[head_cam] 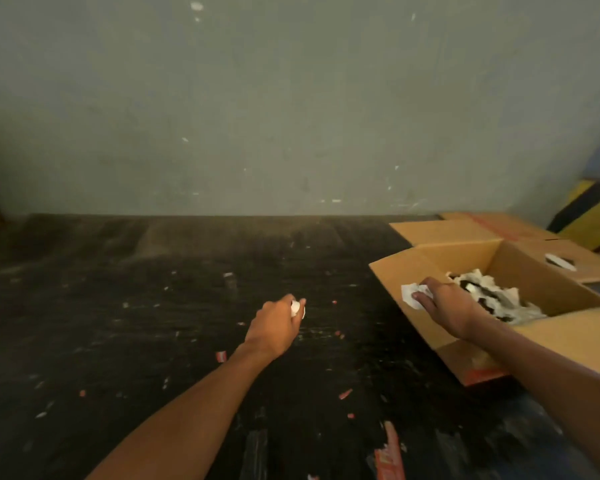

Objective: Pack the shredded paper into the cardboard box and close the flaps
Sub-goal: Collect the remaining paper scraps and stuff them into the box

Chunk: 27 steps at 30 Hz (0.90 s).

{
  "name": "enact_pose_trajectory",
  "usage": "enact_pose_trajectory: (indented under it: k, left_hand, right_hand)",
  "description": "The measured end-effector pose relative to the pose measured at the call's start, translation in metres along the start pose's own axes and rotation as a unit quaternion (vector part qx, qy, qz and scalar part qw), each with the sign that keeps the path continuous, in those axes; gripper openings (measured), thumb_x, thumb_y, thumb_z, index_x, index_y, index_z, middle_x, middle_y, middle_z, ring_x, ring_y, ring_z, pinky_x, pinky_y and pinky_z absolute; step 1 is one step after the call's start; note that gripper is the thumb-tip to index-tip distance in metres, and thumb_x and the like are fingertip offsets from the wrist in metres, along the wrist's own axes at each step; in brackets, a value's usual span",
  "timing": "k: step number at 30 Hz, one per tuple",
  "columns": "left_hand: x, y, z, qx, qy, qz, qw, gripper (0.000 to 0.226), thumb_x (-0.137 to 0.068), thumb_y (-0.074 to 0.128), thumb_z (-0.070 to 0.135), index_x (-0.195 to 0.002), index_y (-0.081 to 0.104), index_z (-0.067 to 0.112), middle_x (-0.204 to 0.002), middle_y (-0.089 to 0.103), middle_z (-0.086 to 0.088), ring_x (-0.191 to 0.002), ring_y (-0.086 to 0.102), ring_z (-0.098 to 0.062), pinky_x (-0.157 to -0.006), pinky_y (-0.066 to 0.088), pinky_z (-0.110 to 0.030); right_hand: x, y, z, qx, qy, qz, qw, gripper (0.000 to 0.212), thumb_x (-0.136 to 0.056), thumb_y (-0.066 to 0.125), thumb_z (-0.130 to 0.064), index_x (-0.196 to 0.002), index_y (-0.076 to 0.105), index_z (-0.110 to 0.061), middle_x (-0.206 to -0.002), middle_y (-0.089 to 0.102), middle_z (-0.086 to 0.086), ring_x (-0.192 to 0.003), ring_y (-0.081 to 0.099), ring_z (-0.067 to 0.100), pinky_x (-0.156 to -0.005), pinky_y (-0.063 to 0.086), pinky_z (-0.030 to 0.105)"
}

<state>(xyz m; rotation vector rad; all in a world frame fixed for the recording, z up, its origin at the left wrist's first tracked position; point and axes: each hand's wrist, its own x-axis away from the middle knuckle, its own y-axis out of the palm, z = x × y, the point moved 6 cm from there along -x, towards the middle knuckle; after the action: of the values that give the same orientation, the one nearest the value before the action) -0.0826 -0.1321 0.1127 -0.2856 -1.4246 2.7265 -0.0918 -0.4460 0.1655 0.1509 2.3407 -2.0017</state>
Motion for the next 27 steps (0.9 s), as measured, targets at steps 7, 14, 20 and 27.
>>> enact_pose_trajectory:
  k: [7, 14, 20, 27]
  left_hand:
    - [-0.036, 0.034, 0.095, 0.027, 0.064, -0.001, 0.998, 0.041, -0.1, 0.036, 0.051, -0.11, 0.059, 0.019, -0.09, 0.067, -0.006, -0.081, 0.067, -0.021, -0.074, 0.059, -0.043]
    - [-0.101, 0.102, 0.225, 0.052, 0.076, 0.026, 0.995, 0.04, -0.102, 0.038, 0.045, -0.125, 0.057, 0.019, -0.096, 0.066, -0.002, -0.085, 0.065, -0.016, -0.078, 0.057, -0.038]
    - [-0.164, 0.178, 0.337, 0.013, 0.091, 0.028, 0.995, 0.039, -0.101, 0.038, 0.046, -0.111, 0.061, 0.016, -0.101, 0.069, -0.009, -0.087, 0.063, -0.025, -0.078, 0.053, -0.041]
    - [-0.221, 0.252, 0.383, -0.054, 0.037, -0.039, 0.997, 0.036, -0.102, 0.035, 0.042, -0.119, 0.049, 0.014, -0.115, 0.064, -0.012, -0.101, 0.061, -0.031, -0.087, 0.051, -0.044]
  right_hand:
    - [0.001, -0.05, 0.097, -0.018, 0.07, 0.022, 0.997, 0.036, -0.099, 0.04, -0.043, -0.116, 0.052, -0.013, -0.105, 0.067, 0.014, -0.092, 0.064, 0.033, -0.077, 0.05, 0.042]
    - [-0.047, -0.081, 0.229, -0.019, 0.074, 0.047, 0.996, 0.036, -0.1, 0.04, -0.041, -0.118, 0.053, -0.014, -0.103, 0.066, 0.007, -0.082, 0.057, 0.019, -0.072, 0.044, 0.032]
    - [-0.114, -0.067, 0.323, -0.055, 0.036, 0.02, 0.998, 0.046, -0.098, 0.041, -0.047, -0.129, 0.048, -0.014, -0.127, 0.06, 0.011, -0.11, 0.058, 0.03, -0.086, 0.042, 0.033]
    - [-0.179, -0.032, 0.372, -0.099, -0.004, -0.029, 0.995, 0.046, -0.096, 0.042, -0.049, -0.13, 0.051, -0.02, -0.13, 0.056, 0.012, -0.115, 0.054, 0.03, -0.093, 0.043, 0.036]
